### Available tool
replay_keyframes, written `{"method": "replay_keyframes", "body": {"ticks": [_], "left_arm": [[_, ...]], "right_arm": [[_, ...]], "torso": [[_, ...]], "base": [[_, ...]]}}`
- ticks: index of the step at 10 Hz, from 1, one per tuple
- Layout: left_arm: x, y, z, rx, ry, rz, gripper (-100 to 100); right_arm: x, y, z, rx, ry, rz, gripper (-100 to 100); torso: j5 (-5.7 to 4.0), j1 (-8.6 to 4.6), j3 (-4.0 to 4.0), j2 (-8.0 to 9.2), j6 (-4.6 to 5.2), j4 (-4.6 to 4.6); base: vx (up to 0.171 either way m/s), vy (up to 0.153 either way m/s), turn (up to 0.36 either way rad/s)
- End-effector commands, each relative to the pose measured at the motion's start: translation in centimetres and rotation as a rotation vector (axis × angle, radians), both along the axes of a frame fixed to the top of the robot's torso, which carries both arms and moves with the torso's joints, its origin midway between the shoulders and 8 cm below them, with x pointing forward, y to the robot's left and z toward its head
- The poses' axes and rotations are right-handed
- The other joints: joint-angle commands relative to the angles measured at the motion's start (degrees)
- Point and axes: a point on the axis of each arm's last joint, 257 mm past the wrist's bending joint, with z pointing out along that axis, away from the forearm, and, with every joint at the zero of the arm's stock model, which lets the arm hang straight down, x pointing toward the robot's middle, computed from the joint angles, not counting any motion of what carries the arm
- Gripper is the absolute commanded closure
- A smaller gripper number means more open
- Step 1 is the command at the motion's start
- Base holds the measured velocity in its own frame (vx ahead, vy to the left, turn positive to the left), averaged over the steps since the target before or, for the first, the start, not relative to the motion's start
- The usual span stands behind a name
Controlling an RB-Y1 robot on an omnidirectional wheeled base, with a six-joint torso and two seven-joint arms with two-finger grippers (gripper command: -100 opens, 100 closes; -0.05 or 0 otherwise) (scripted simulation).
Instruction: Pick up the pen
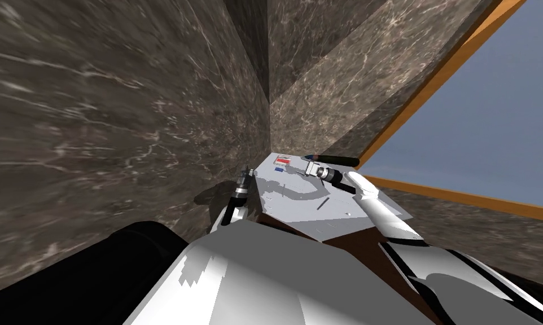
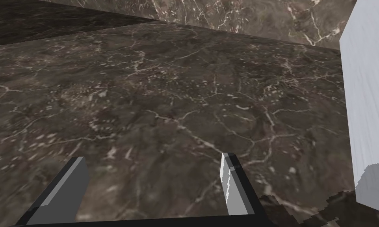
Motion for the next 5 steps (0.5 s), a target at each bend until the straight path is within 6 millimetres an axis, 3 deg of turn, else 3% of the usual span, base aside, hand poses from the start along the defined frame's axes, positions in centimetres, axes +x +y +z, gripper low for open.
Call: {"method": "replay_keyframes", "body": {"ticks": [1,5], "left_arm": [[0.0,0.0,0.0,0.0,0.0,0.0,0],[0.0,0.0,0.0,0.0,0.0,0.0,0]], "right_arm": [[1.2,-0.7,-0.4,-0.083,-0.042,-0.013,-100],[3.4,-3.5,-2.3,-0.31,-0.128,-0.027,-100]], "torso": [[0.0,0.0,0.0,0.0,0.0,0.0],[-0.01,-0.03,-0.01,-0.01,0.03,0.0]], "base": [[-0.03,0.002,0.1],[-0.025,0.002,0.097]]}}
